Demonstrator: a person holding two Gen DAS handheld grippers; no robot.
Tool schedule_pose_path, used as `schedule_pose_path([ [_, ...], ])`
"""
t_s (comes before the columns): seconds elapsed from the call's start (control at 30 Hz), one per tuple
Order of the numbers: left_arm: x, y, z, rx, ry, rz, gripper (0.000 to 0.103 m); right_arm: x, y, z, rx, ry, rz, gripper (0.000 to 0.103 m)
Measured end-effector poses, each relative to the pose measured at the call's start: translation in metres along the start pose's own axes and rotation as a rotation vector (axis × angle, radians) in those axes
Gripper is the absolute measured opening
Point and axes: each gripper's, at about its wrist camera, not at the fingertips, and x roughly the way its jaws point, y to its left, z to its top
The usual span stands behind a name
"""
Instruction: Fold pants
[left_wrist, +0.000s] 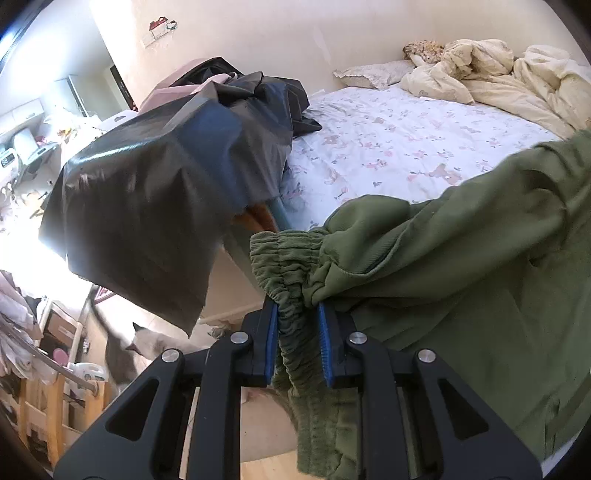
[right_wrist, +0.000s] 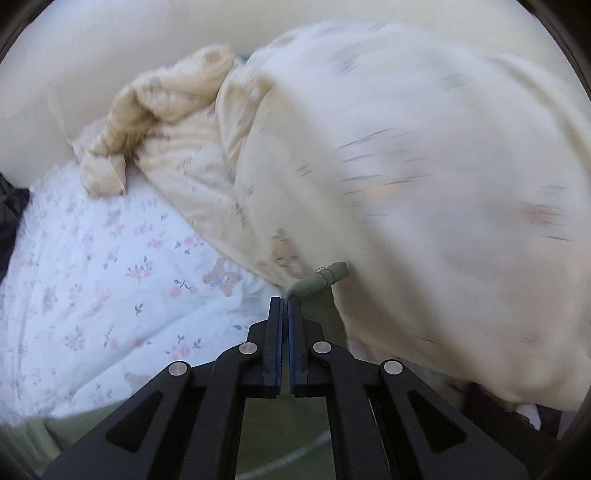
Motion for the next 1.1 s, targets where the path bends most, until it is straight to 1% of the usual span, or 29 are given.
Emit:
schedule_pose_path([
  [0.1,-0.006,0.008,-0.005,-0.013,-0.009,-0.013,0.016,-0.034,-0.013,-0.015,-0.006,-0.032,0.006,0.001],
  [0.23,-0.005,0.016,-0.019,-0.035,0.006,-0.076,0.016,-0.070,-0.038,-0.044,-0.004,-0.026,0.009,0.001],
  [0.3,-0.002,0.014,-0.027,-0.026,0.025,-0.096,0.017,-0.086,-0.052,-0.063,0.001,-0.013,0.010,0.001],
  [0.37,-0.002,0.013,-0.040,-0.016,0.039,-0.123,0.017,-0.095,-0.070,-0.089,0.014,0.018,-0.004,0.001],
  [0.47,-0.005,0.016,-0.059,-0.028,0.063,-0.149,0.016,-0.107,-0.100,-0.132,0.111,0.055,0.006,0.001],
  [0.5,-0.007,0.017,-0.064,-0.029,0.064,-0.136,0.011,-0.113,-0.107,-0.144,0.136,0.055,0.006,0.001],
  [0.53,-0.009,0.022,-0.070,-0.039,0.064,-0.118,0.010,-0.117,-0.112,-0.156,0.149,0.056,-0.004,0.001],
  [0.57,-0.008,0.030,-0.077,-0.069,0.077,-0.139,0.010,-0.121,-0.115,-0.166,0.153,0.061,-0.010,0.001],
  [0.6,-0.006,0.039,-0.086,-0.121,0.101,-0.154,0.010,-0.124,-0.118,-0.175,0.156,0.069,-0.014,0.001],
  [0.63,-0.004,0.044,-0.094,-0.154,0.113,-0.164,0.010,-0.124,-0.119,-0.188,0.153,0.092,-0.028,0.001],
  [0.67,-0.003,0.044,-0.100,-0.148,0.122,-0.169,0.010,-0.123,-0.119,-0.197,0.143,0.115,-0.039,0.001],
  [0.73,-0.004,0.043,-0.111,-0.138,0.127,-0.158,0.009,-0.120,-0.122,-0.213,0.142,0.157,-0.063,0.001],
  [0.77,-0.005,0.048,-0.115,-0.172,0.131,-0.172,0.010,-0.118,-0.124,-0.218,0.153,0.171,-0.073,0.001],
  [0.87,-0.007,0.059,-0.122,-0.254,0.154,-0.202,0.010,-0.117,-0.129,-0.222,0.174,0.173,-0.078,0.001],
  [0.9,-0.008,0.064,-0.125,-0.278,0.153,-0.205,0.010,-0.116,-0.129,-0.220,0.171,0.174,-0.096,0.002],
  [0.93,-0.011,0.071,-0.126,-0.305,0.155,-0.210,0.010,-0.116,-0.130,-0.220,0.176,0.182,-0.105,0.007],
  [1.0,-0.014,0.086,-0.129,-0.369,0.160,-0.220,0.010,-0.116,-0.133,-0.218,0.200,0.208,-0.115,0.006],
  [1.03,-0.013,0.096,-0.132,-0.422,0.177,-0.214,0.010,-0.118,-0.133,-0.218,0.206,0.216,-0.125,0.006],
  [1.07,-0.011,0.104,-0.134,-0.493,0.207,-0.229,0.011,-0.121,-0.133,-0.220,0.209,0.221,-0.139,0.007],
  [1.1,-0.011,0.107,-0.137,-0.532,0.225,-0.256,0.012,-0.123,-0.131,-0.222,0.205,0.223,-0.161,0.007],
])
